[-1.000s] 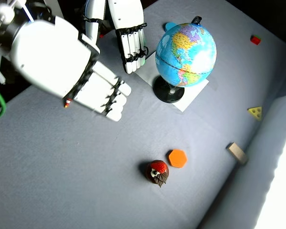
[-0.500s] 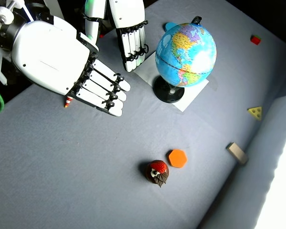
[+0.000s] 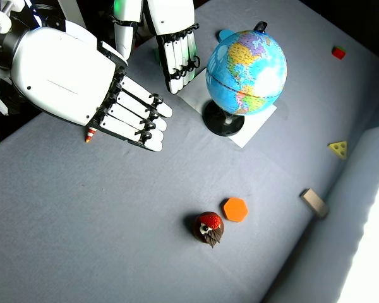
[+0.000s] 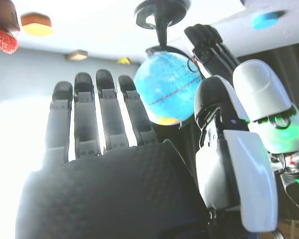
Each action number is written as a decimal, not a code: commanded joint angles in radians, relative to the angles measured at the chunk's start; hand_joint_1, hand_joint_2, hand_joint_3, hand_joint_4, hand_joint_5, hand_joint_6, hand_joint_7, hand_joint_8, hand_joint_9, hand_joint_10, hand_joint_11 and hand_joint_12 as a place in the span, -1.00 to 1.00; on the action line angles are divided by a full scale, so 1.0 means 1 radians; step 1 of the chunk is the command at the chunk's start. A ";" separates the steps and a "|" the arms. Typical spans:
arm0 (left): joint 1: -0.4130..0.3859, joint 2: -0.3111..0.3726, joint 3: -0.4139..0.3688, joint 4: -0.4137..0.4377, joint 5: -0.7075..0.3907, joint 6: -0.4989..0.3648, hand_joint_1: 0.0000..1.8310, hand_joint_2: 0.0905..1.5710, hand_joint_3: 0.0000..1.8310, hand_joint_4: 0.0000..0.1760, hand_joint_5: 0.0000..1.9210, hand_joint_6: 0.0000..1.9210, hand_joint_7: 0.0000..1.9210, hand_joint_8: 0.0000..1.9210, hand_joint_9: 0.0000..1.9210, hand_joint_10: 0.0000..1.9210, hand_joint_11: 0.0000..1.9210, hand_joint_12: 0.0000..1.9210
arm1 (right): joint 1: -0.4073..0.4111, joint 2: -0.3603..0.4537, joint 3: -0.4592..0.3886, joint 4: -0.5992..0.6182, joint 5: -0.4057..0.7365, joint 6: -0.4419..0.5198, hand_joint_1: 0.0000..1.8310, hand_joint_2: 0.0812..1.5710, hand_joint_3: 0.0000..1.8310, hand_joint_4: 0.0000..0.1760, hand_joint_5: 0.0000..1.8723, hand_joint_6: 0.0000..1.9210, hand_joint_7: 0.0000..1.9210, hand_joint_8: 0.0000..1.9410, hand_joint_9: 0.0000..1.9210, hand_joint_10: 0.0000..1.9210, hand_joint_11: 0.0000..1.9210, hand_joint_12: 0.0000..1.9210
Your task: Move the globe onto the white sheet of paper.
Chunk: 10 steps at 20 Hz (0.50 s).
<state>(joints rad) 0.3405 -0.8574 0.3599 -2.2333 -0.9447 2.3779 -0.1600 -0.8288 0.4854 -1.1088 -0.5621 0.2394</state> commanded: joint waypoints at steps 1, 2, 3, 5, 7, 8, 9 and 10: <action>-0.010 0.001 -0.006 0.041 0.014 -0.004 -1.00 0.57 -1.00 -1.00 -0.54 -0.95 -0.41 -0.97 -0.46 -0.93 -1.00 0.14 | 0.005 0.004 -0.007 -0.044 0.037 0.004 -1.00 0.56 -1.00 -1.00 -0.40 -0.75 -0.33 -0.89 -0.43 -0.81 -1.00 0.27; -0.007 0.001 -0.007 0.040 0.014 -0.004 -1.00 0.61 -0.99 -1.00 -0.34 -0.88 -0.18 -0.92 -0.23 -0.82 -0.83 0.39 | 0.004 0.004 -0.007 -0.044 0.037 0.004 -1.00 0.58 -1.00 -1.00 -0.38 -0.22 -0.16 -0.66 -0.41 -0.21 -0.93 0.65; -0.004 0.001 -0.006 0.041 0.014 -0.004 -1.00 0.61 -0.99 -1.00 -0.34 -0.88 -0.18 -0.92 -0.23 -0.82 -0.83 0.39 | 0.004 0.004 -0.007 -0.044 0.038 0.004 -1.00 0.58 -1.00 -1.00 -0.38 -0.22 -0.16 -0.66 -0.41 -0.21 -0.93 0.65; 0.001 0.004 -0.008 0.042 0.014 -0.004 -0.80 0.70 -1.00 -1.00 0.02 -0.47 0.19 -0.51 -0.10 0.24 -0.43 0.84 | 0.003 0.004 -0.007 -0.044 0.039 0.004 -0.87 0.65 -0.99 -1.00 -0.09 0.35 0.05 0.08 -0.11 0.57 -0.32 1.00; 0.002 0.003 -0.008 0.046 0.013 -0.004 -0.58 0.78 -0.99 -1.00 -0.01 0.22 0.11 0.52 0.02 0.81 -0.17 0.99 | 0.002 0.004 -0.007 -0.045 0.039 0.004 -0.72 0.76 -0.98 -1.00 0.04 0.69 0.18 0.51 0.11 0.77 0.00 1.00; 0.002 0.003 -0.009 0.046 0.010 -0.004 -0.44 0.80 -1.00 -1.00 -0.03 0.49 0.12 0.70 0.07 0.92 -0.08 1.00 | 0.002 0.004 -0.007 -0.046 0.040 0.004 -0.58 0.81 -0.97 -1.00 0.07 0.82 0.21 0.66 0.17 0.91 0.11 1.00; 0.003 0.003 -0.011 0.048 0.007 -0.004 -0.30 0.82 -1.00 -1.00 0.00 0.66 0.16 0.81 0.13 0.98 0.01 1.00 | 0.002 0.005 -0.007 -0.050 0.046 0.004 -0.39 0.84 -0.97 -1.00 0.09 0.95 0.23 0.83 0.23 0.98 0.22 1.00; 0.003 0.003 -0.012 0.048 0.004 -0.004 -0.21 0.81 -1.00 -1.00 0.00 0.77 0.19 0.90 0.18 1.00 0.07 1.00 | 0.001 0.006 -0.007 -0.060 0.058 0.005 -0.26 0.85 -0.97 -1.00 0.11 0.99 0.22 0.94 0.25 1.00 0.25 1.00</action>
